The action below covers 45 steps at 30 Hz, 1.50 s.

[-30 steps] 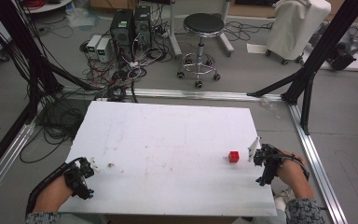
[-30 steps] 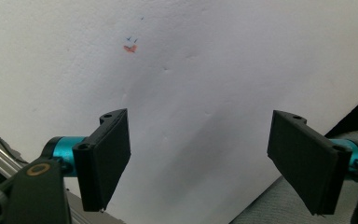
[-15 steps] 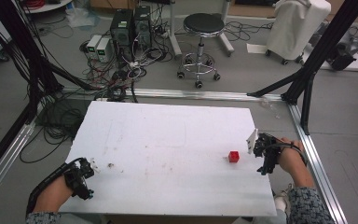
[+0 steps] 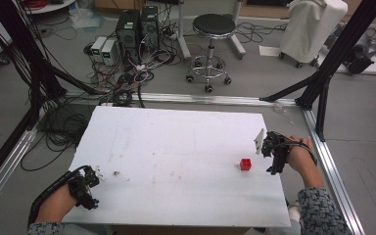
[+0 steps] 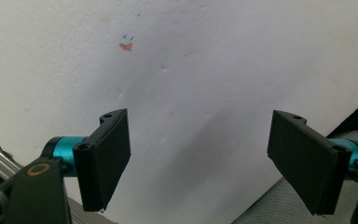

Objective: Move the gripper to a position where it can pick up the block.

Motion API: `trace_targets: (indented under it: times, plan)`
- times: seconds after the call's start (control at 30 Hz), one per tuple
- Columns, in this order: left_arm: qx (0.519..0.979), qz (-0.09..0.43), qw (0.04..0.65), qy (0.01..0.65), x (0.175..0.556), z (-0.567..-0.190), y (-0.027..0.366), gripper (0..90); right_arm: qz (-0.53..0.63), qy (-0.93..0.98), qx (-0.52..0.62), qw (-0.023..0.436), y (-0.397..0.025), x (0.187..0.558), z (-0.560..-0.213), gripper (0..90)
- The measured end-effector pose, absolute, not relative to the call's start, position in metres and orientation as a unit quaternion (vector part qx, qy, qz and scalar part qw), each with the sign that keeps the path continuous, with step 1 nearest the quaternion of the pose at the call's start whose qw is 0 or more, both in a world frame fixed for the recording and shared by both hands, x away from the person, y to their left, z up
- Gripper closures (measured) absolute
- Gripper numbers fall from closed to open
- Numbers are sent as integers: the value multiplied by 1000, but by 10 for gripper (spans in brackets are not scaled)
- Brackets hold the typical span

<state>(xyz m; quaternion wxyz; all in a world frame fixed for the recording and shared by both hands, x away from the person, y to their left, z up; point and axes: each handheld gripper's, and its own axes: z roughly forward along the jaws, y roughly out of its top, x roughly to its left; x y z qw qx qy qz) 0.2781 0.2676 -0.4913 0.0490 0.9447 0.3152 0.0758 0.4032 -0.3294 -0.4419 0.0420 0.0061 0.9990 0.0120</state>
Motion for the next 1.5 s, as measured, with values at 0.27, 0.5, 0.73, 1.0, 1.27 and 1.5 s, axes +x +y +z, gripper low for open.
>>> trace_targets:
  times: [0.27, 0.5, 0.73, 1.0, 1.27, 1.5]
  plan:
    - [946, 75, 46, 313, 278, -491, 268, 215, 12, 999, -8, 33, -314, 416, -453, 40]
    - [946, 75, 48, 313, 278, -491, 268, 215, 18, 999, -18, 25, -304, 424, -461, 40]
    - [946, 73, 47, 312, 278, -491, 268, 215, 20, 999, -23, 14, -294, 429, -475, 40]
    - [946, 72, 46, 311, 278, -491, 268, 215, 20, 1000, -24, 1, -288, 431, -489, 40]
    - [947, 72, 45, 311, 278, -492, 267, 216, 17, 1000, -15, -4, -285, 435, -501, 40]
    - [946, 72, 46, 312, 278, -492, 267, 216, 12, 1000, -14, -14, -280, 435, -511, 40]
